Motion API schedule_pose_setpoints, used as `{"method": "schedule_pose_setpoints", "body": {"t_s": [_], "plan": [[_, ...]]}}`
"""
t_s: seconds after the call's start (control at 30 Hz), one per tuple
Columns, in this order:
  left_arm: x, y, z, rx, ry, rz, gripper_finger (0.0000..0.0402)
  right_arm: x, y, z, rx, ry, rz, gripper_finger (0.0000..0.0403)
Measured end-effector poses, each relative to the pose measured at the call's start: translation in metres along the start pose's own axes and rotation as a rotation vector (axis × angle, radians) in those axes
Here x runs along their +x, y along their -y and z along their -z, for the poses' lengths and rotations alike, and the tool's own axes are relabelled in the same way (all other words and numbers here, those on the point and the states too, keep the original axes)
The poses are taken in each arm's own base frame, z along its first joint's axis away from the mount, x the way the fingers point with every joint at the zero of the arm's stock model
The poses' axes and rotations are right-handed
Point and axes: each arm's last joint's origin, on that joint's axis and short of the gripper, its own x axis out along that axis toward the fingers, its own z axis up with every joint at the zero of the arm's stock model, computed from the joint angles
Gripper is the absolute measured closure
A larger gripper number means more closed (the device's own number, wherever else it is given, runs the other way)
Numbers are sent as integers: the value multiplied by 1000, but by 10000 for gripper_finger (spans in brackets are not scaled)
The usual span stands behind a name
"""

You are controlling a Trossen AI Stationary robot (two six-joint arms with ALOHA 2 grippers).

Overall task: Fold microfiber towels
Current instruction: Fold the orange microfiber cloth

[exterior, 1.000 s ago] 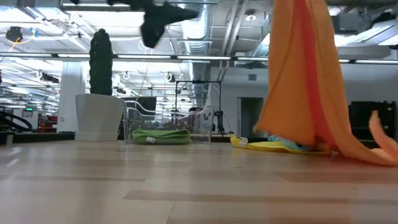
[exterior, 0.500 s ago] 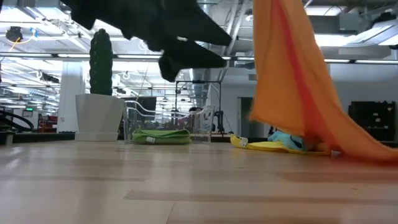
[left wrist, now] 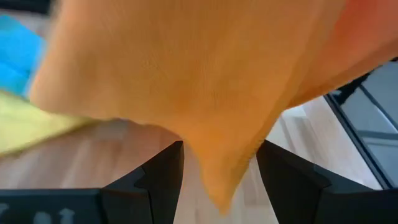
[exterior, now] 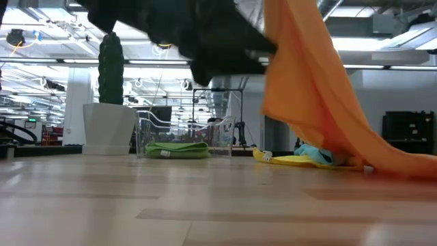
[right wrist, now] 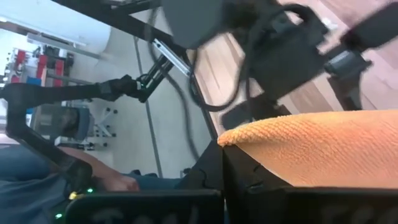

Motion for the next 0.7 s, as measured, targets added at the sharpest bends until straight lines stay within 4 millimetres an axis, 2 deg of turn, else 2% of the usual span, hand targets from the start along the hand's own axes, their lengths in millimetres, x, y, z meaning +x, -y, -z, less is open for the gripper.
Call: {"method": "schedule_pose_setpoints", "body": {"t_s": [0.2,0.37,0.47,0.7], "plan": [[7,1,9,-56,-32,55,206,0,-1,0,-8,2,-5,386],[6,0,11,-57,-56,26,218,0,-1,-1,-27,6,-10,386],[6,-1,11,-66,-54,21,256,0,-3,-1,-31,17,-30,387],[8,-6,6,-56,-23,-23,380,1,-9,5,-38,4,-56,385]]}}
